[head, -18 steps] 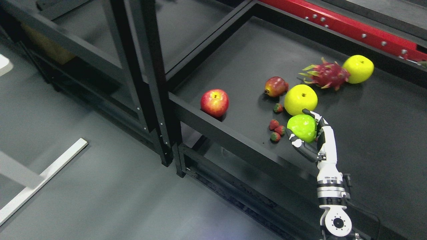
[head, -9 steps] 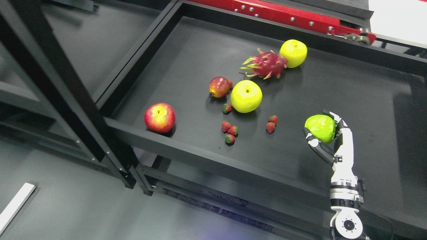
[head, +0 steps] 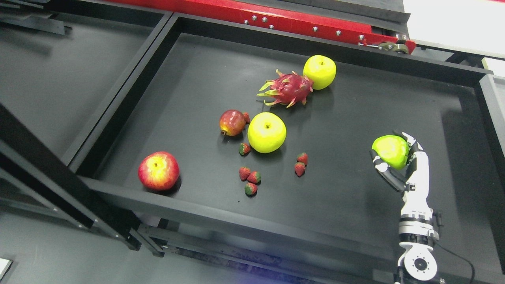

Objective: Place green apple on left shelf middle layer
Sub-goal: 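Carry the green apple over the shelf tray and lower it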

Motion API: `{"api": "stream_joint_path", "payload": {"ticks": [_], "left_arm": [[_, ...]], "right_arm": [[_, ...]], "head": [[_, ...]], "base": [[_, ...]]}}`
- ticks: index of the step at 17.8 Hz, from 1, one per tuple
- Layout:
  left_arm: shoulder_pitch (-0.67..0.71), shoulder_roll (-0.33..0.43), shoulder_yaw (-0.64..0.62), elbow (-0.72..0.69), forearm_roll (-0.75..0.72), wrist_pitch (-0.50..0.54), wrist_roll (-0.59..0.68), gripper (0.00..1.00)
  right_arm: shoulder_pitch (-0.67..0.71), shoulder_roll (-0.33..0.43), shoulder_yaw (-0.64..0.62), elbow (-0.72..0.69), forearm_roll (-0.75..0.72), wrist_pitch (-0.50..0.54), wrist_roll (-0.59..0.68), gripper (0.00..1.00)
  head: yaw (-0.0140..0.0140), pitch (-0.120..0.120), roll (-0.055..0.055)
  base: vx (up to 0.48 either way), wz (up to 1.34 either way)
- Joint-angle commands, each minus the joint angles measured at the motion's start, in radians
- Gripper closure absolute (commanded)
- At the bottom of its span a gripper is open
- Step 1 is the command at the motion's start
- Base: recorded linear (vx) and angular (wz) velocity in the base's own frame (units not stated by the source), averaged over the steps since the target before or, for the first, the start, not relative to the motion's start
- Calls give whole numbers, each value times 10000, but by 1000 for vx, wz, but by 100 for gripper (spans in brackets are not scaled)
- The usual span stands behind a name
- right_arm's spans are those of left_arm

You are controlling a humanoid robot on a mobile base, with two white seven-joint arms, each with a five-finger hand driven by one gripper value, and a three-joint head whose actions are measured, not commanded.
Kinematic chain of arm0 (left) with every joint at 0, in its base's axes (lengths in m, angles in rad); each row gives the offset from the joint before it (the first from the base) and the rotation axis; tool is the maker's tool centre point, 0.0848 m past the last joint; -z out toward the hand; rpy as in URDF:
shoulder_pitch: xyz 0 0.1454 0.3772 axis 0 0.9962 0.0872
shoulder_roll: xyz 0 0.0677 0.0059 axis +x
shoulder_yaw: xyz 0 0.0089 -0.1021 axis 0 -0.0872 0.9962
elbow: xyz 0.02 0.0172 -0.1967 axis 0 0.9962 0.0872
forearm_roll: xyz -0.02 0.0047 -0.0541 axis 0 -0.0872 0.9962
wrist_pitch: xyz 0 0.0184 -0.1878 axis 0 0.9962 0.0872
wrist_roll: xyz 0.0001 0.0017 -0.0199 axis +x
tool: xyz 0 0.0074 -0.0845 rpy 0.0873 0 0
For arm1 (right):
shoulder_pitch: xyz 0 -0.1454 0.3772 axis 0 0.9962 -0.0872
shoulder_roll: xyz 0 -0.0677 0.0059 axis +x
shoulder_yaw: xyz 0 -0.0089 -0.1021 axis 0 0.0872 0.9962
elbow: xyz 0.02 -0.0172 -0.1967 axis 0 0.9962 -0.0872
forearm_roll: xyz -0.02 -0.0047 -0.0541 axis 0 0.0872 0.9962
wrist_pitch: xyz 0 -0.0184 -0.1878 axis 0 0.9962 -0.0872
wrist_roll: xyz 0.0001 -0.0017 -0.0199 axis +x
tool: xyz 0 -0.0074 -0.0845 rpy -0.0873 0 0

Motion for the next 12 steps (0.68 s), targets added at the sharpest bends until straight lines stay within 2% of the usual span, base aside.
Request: {"api": "stream_joint_path", "payload": {"ticks": [1, 6, 8, 12], "left_arm": [[0, 175, 0, -1, 0, 0, 0, 0], [0, 175, 0, -1, 0, 0, 0, 0], [0, 175, 0, -1, 0, 0, 0, 0], [0, 175, 0, -1, 0, 0, 0, 0]], "right_arm": [[-362, -175, 221, 232, 156, 178, 78, 100], [-1113, -175, 1051, 1398, 309, 561, 139, 100], [-1375, -175, 1113, 1674, 462, 914, 460, 100], [-1666, -175, 1587, 2701, 722, 992, 876, 100]], "head": [[0, 0, 0], [0, -1, 0], [0, -1, 0], [0, -2, 0]], "base": [[149, -134], [123, -112], [90, -70], [61, -60]]}}
